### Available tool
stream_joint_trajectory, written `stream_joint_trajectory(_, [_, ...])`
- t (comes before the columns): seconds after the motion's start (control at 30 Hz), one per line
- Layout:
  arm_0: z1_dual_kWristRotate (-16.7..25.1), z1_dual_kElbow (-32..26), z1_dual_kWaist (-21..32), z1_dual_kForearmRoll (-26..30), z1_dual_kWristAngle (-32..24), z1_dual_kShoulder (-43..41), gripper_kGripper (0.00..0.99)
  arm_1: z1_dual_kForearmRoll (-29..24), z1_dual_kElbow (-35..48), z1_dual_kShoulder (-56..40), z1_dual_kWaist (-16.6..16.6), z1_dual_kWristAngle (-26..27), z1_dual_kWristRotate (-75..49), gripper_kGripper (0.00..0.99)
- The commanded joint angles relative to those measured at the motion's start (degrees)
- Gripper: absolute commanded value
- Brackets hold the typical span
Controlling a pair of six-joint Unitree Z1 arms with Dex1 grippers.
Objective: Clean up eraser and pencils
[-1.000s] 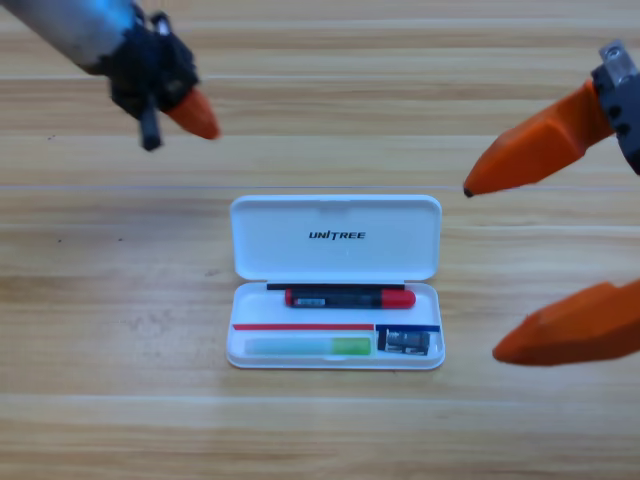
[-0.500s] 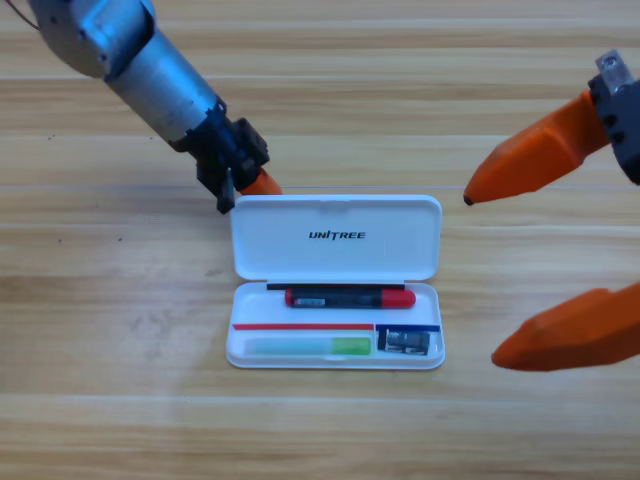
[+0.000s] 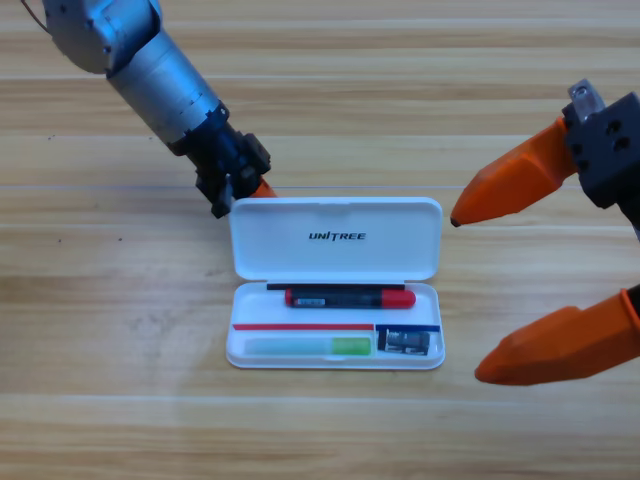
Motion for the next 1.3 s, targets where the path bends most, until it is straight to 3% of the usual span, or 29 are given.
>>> stream_joint_trajectory(0.03, [1.3, 0.47, 0.59, 2.91, -1.04, -3.29, 0.0, -0.63, 1.34, 2.28, 0.09, 0.82, 0.53, 0.99])
stream_joint_trajectory(0.3, [1.66, 3.55, -1.25, 3.0, -1.12, -6.19, 0.0, -0.63, 1.16, 2.72, 0.09, 0.82, 0.53, 0.99])
stream_joint_trajectory(0.83, [-0.54, 13.83, -6.35, -5.79, 3.01, -8.12, 0.0, -0.63, 1.07, 3.07, 0.09, 0.82, 0.88, 0.99])
stream_joint_trajectory(1.03, [-2.39, 17.35, -7.76, -9.48, 3.97, -9.44, 0.0, -0.63, 1.07, 2.98, 0.09, 0.82, 0.97, 0.99])
stream_joint_trajectory(1.3, [-5.11, 24.82, -9.78, -18.71, 9.07, -9.79, 0.0, -0.63, 1.07, 2.98, 0.09, 0.82, 1.14, 0.99])
